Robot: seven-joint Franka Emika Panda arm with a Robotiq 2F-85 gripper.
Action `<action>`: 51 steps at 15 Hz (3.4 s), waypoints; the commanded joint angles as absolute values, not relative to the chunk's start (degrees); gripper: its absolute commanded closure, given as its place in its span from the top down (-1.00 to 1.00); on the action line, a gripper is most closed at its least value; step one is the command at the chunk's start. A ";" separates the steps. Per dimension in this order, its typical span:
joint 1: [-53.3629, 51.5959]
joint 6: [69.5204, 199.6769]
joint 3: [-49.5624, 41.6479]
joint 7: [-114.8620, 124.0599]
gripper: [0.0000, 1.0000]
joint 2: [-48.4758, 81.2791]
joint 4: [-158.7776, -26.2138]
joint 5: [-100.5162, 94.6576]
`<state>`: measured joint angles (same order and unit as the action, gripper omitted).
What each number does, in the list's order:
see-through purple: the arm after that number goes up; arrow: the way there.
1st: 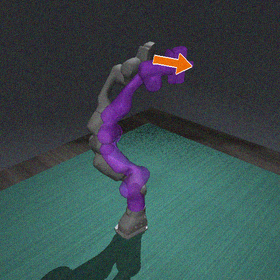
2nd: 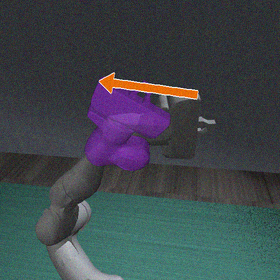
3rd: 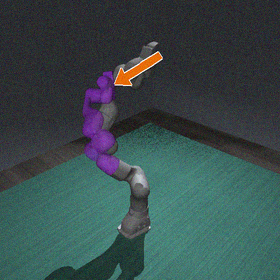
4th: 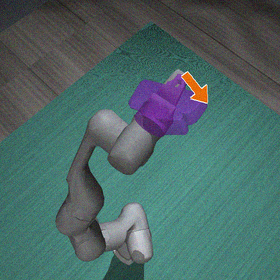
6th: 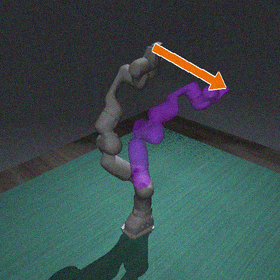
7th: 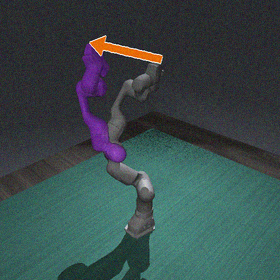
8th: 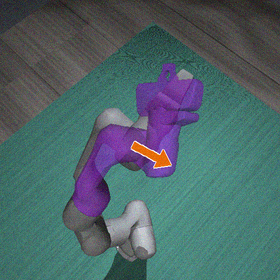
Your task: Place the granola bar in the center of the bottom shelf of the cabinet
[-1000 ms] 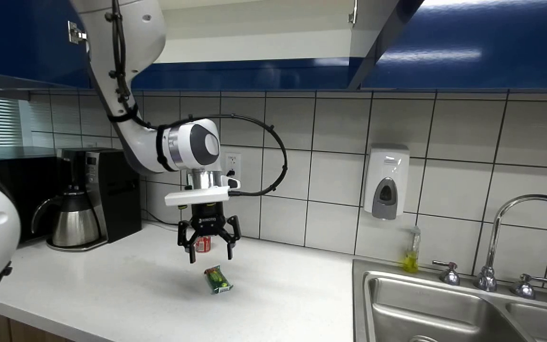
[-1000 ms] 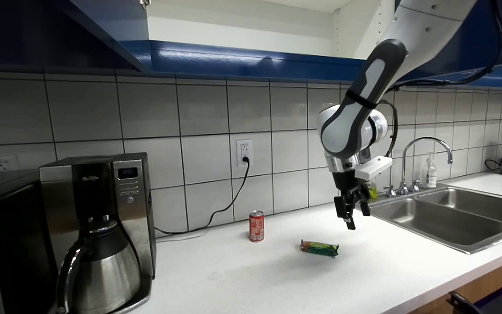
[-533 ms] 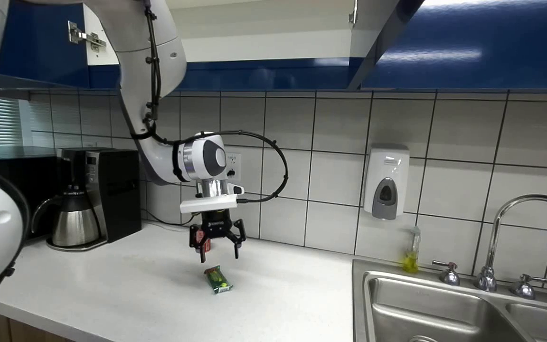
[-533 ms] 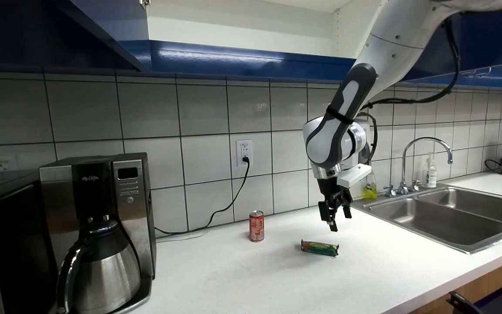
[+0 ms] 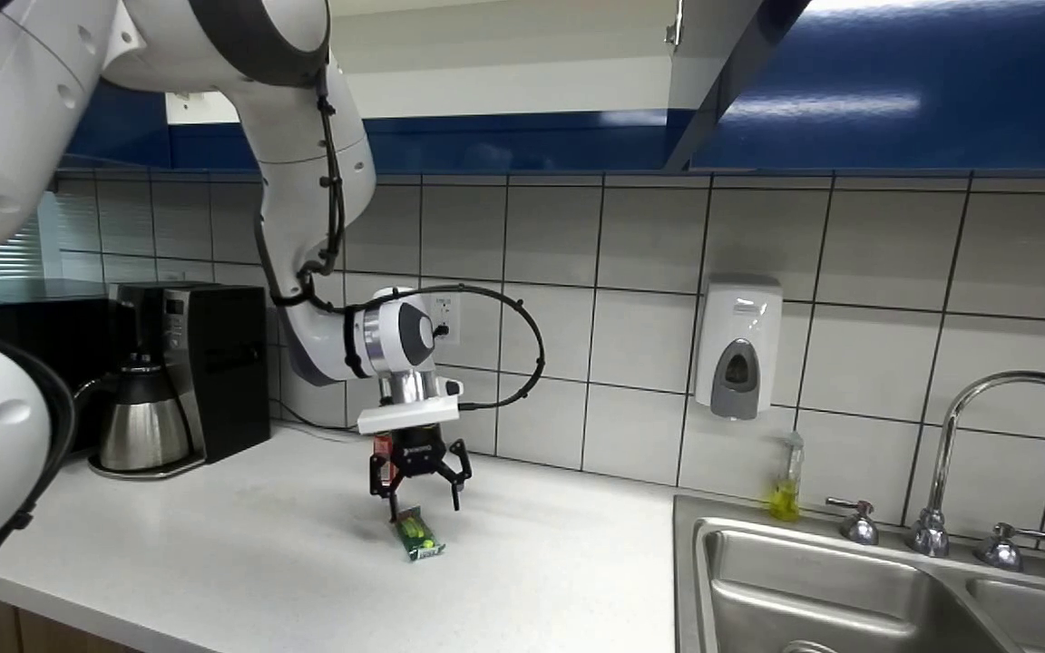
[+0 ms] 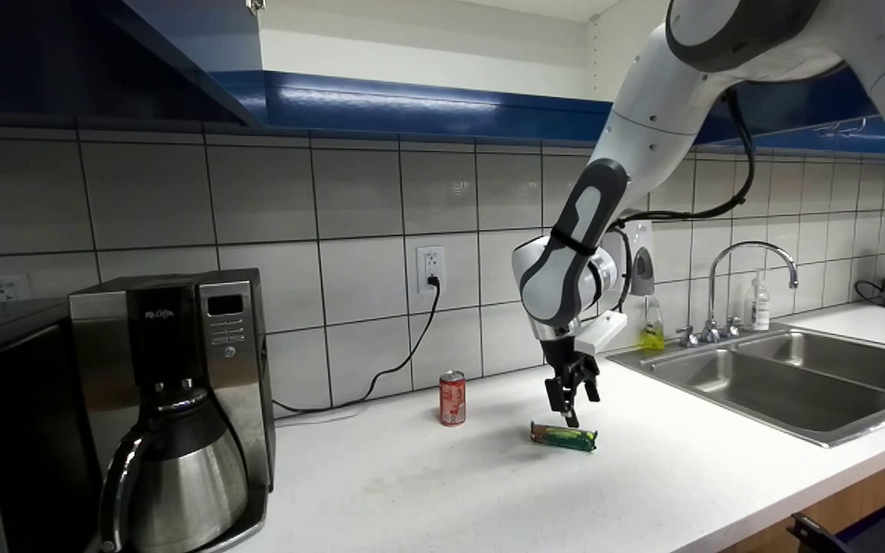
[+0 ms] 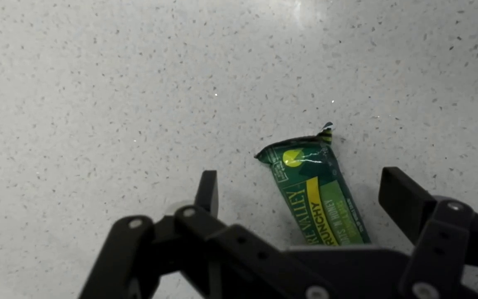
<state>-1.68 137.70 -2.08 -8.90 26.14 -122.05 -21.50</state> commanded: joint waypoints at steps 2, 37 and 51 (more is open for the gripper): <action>-2.87 138.29 -2.01 -11.09 1.00 31.38 -117.47 -24.53; -1.91 137.54 -1.09 -12.66 -0.64 31.37 -117.30 -18.11; -1.63 130.14 -1.72 -5.54 -0.64 18.80 -121.95 -13.26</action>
<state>-2.31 132.46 -1.88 -7.47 23.56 -118.52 -14.50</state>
